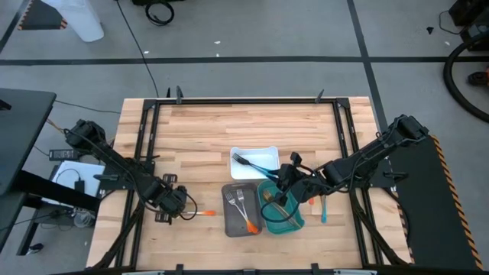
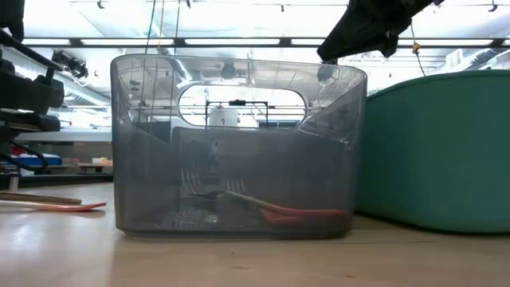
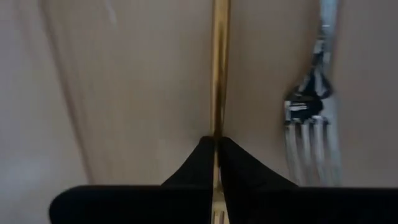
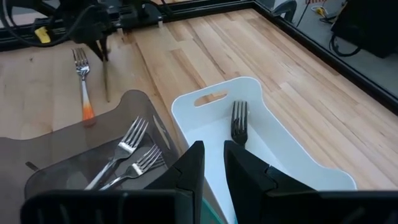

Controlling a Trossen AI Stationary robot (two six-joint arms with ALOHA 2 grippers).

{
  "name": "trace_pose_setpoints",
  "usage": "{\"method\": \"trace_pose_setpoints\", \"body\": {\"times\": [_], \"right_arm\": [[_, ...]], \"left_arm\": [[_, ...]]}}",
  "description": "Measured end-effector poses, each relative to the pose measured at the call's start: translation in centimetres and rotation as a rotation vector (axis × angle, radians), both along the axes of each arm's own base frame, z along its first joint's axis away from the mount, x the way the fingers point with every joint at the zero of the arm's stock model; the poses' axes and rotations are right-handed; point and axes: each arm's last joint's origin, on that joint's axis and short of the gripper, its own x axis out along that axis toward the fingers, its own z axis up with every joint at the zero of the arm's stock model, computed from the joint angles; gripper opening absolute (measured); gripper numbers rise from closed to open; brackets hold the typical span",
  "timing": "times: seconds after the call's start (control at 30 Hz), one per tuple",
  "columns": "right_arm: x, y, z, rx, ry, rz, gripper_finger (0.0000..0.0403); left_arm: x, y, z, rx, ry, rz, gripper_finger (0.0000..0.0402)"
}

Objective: Sort silverware by color (type)
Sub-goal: Put the gold fork into the green bin

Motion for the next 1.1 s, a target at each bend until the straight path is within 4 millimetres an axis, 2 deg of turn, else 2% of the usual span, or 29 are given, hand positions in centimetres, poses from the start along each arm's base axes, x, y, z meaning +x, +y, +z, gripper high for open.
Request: {"method": "trace_pose_setpoints", "body": {"times": [0.13, 0.3, 0.53, 0.9, 1.1], "right_arm": [[0.0, 0.0, 0.0, 0.002, 0.001, 0.002, 0.0073], [0.1, -0.2, 0.0, 0.004, 0.001, -0.004, 0.0073], [0.2, -0.3, 0.0, 0.005, -0.001, -0.007, 0.0073], [0.2, -0.3, 0.0, 0.005, 0.000, -0.007, 0.0073], [0.1, -0.3, 0.0, 0.006, 0.000, -0.007, 0.0073]], "left_arm": [[0.0, 0.2, 0.3, 0.052, 0.001, 0.027, 0.0017], [0.4, 0.3, 1.6, 0.142, -0.023, 0.079, 0.0017], [1.7, 0.5, 3.4, 0.233, -0.123, 0.123, 0.0017], [3.2, 1.9, 5.4, 0.438, -0.257, 0.192, 0.0017], [4.4, 2.1, 7.2, 0.528, -0.337, 0.144, 0.0017]]}}
